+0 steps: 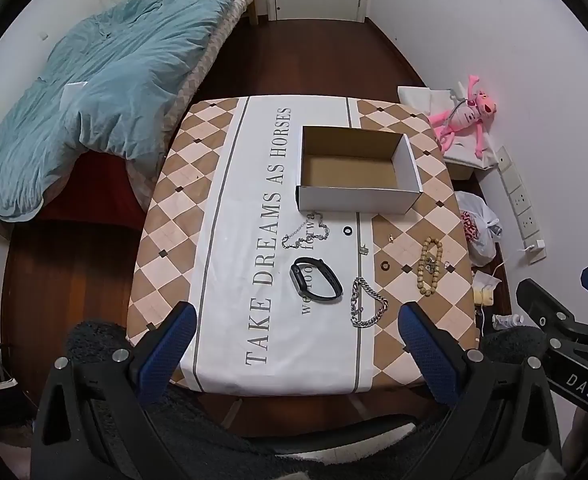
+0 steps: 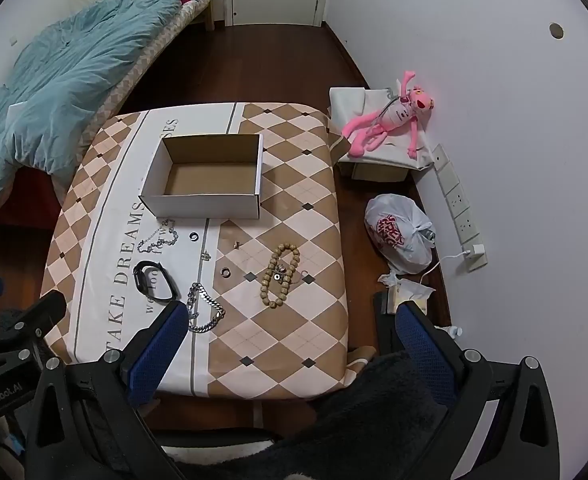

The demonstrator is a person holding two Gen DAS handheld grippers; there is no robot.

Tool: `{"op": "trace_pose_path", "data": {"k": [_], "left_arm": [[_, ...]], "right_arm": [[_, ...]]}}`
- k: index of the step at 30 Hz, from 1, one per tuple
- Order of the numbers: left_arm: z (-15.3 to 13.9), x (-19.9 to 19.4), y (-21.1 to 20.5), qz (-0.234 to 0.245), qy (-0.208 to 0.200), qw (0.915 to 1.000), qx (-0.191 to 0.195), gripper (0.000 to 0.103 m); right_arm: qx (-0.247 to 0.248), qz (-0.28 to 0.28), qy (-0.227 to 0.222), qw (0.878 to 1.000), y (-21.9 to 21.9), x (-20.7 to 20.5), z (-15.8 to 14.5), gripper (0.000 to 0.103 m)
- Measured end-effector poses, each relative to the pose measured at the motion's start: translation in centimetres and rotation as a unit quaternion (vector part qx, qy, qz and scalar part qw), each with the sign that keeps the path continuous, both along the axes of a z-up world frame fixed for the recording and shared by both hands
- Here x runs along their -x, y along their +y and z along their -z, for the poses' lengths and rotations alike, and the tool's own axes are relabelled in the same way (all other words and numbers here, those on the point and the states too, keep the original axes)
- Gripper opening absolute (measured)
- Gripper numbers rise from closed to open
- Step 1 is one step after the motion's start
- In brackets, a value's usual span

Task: Organize jewelry

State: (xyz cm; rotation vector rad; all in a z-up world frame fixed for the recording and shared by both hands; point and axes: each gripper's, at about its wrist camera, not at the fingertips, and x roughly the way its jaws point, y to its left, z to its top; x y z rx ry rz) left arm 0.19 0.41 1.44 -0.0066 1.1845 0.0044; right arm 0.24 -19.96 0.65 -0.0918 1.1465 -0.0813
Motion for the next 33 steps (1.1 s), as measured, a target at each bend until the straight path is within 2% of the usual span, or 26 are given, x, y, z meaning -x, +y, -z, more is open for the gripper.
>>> {"op": "trace_pose_path", "data": {"k": [33], "left_arm": [[-0.1,0.0,-0.8,-0.002,-0.014,0.9999,0.007,0.103]], "right_arm": [[0.003,-0.002,-0.010,1.000,-0.2,-0.1,-1.4,0.103]]}}
